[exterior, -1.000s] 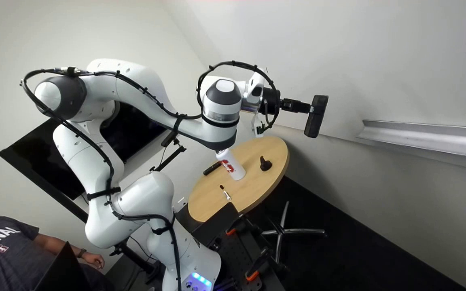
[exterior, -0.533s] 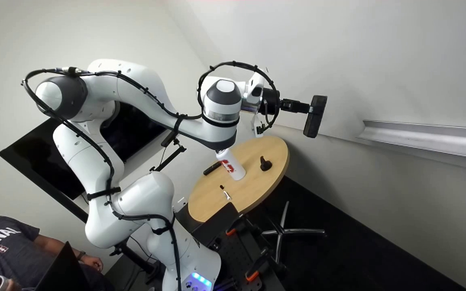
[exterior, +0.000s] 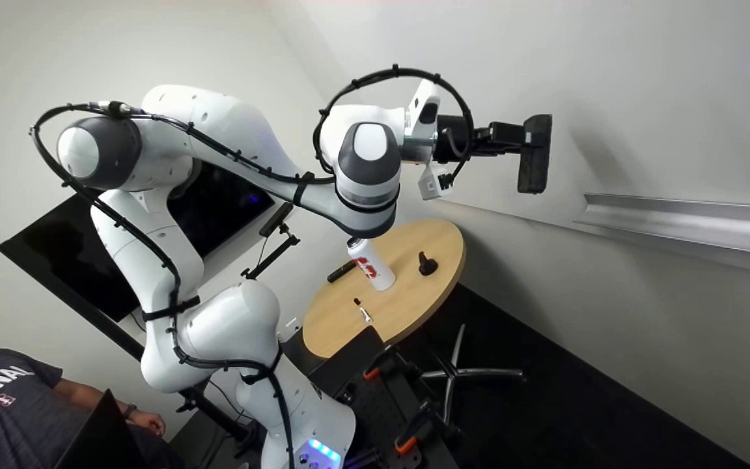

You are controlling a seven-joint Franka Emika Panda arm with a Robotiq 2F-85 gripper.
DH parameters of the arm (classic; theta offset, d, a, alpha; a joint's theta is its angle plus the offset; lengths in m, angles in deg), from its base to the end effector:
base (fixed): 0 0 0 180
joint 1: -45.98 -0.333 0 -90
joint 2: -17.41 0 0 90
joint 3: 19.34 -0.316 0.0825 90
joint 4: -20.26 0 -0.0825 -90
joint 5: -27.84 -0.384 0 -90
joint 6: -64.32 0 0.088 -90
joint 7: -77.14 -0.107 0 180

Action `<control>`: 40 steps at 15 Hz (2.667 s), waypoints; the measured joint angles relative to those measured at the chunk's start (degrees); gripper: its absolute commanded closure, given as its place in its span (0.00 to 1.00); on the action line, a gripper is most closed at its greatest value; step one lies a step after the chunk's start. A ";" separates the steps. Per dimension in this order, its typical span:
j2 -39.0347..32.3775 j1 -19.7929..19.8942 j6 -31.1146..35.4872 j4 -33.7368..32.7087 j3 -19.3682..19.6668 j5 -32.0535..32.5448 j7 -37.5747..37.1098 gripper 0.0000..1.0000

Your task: Pick up the whiteboard eraser and put it on the whiteboard

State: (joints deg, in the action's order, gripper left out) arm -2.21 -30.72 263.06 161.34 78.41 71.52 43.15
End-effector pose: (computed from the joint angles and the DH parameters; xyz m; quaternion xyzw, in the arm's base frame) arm 0.5008 -0.0830 0.3905 0.8927 0.0254 0.4190 0.1637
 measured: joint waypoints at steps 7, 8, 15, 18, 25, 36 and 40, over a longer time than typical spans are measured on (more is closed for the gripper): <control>15.24 8.51 -0.14 -1.76 -5.10 6.90 11.72 0.72; 16.68 8.90 -0.16 -1.42 -5.17 6.98 12.84 0.72; 23.94 16.45 -0.40 0.42 -14.15 0.47 21.12 0.72; 26.87 14.16 -0.40 0.67 -11.91 -1.18 22.95 0.72; 31.85 0.13 -0.40 1.75 5.32 -4.67 33.94 0.72; 35.45 -9.30 -0.41 1.58 15.33 -8.31 40.56 0.72; 38.89 -10.91 -0.41 -0.12 16.78 -8.48 40.56 0.72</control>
State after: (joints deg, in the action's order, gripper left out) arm 36.68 -41.64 262.65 161.22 95.20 63.04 83.72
